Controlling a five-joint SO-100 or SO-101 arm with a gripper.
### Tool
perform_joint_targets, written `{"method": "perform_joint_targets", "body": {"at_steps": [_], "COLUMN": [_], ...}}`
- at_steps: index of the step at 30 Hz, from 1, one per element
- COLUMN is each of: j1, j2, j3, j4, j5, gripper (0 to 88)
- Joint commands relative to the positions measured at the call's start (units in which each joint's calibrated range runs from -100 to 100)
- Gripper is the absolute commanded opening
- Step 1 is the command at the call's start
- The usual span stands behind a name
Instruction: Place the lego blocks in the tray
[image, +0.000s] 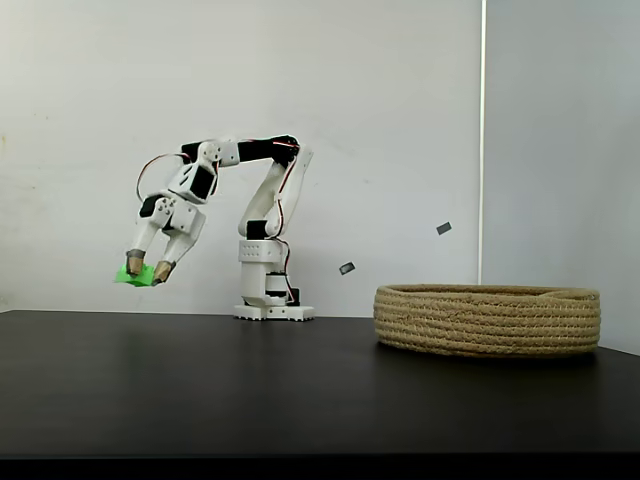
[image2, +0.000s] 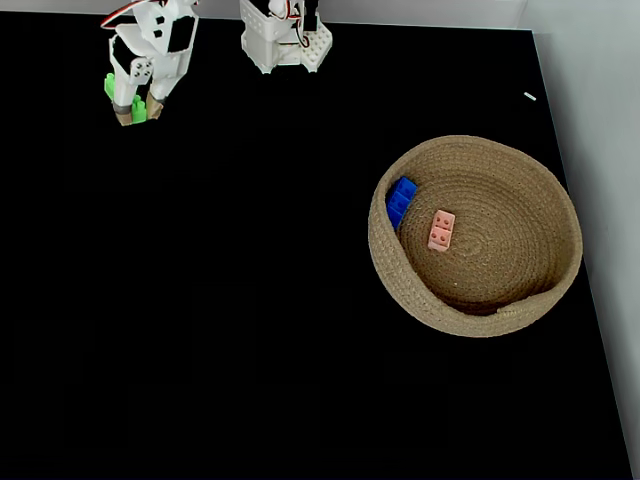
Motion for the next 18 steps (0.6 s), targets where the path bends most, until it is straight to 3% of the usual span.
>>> {"method": "perform_joint_targets", "body": {"at_steps": [1,5,12,18], "j1": [-12.0,-25.2,-45.4,-58.0], "j2": [-1.3,-1.0,1.1,6.1], "j3": [-13.4,-22.7,-36.3,-43.4], "j4": [9.4,15.9,16.0,13.5], "j5": [-2.3,-6.6,-13.0,-12.7], "gripper": [0.0,0.0,0.0,0.0]}}
